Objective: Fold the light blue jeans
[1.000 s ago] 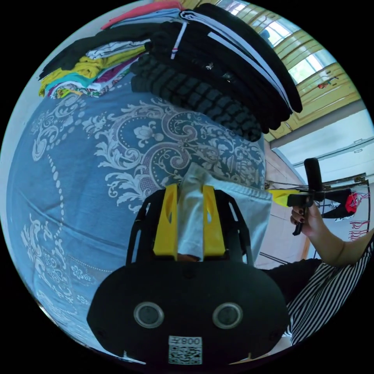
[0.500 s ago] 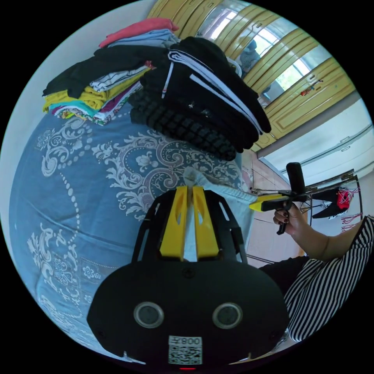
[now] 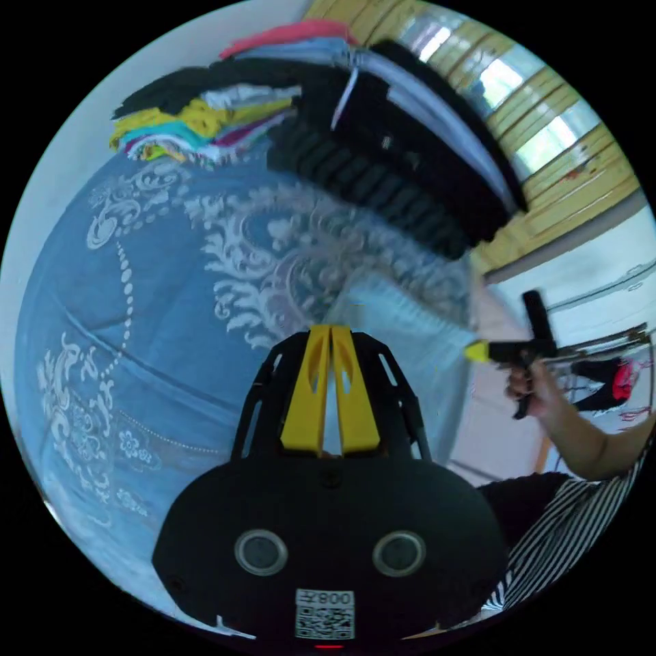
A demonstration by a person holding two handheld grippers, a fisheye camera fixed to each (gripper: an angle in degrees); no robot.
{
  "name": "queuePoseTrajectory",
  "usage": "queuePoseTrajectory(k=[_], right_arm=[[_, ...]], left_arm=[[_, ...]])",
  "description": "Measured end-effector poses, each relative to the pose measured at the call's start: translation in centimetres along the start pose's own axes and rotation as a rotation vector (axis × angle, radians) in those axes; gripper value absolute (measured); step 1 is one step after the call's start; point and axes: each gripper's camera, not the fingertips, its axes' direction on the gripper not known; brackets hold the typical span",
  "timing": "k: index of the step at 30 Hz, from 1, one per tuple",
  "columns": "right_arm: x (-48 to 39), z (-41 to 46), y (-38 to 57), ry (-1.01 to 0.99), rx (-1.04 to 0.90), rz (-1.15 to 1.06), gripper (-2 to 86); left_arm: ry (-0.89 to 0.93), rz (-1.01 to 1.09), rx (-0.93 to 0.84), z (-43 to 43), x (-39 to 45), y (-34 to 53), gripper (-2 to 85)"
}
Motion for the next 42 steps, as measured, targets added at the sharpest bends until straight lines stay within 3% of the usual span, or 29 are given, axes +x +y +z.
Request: queuePoseTrajectory(k=[1,10,15,20,25,30,37,42], right_arm=[[-0.2,0.9,0.0,0.007,-0.004,-0.001,4.0],[-1.5,8.2,0.2,-0.018,-0.014,-0.002,4.9],[-4.1,11.4,1.0,0.104,-0.02,-0.077,6.9],[-9.3,16.1,1.1,0.207,-0.041,-0.238,7.1],[-18.4,34.3,1.0,0.045,-0.397,-0.561,7.4],[-24.7,53.5,4.0,-0.073,-0.757,-0.742,8.2],[-30.5,75.8,13.0,0.032,-1.099,-0.995,9.6],[-32.5,84.4,18.3,0.15,-1.157,-1.161,9.6]], left_arm=[[-0.001,0.01,0.083,-0.7,-0.6,1.6,0.2],[-0.02,-0.125,0.198,-8.0,-4.5,16.2,1.2],[-0.076,-0.401,0.234,-13.6,-10.4,31.5,4.6],[-0.278,-0.783,0.183,-19.5,-17.2,48.9,6.5],[-0.388,-0.869,0.102,-21.4,-22.6,56.5,6.5],[-0.26,-0.849,0.087,-20.6,-25.5,62.6,3.9],[-0.285,-0.801,0.187,-21.4,-23.8,71.2,2.0],[-0.221,-0.806,0.271,-22.0,-25.4,76.3,1.6]])
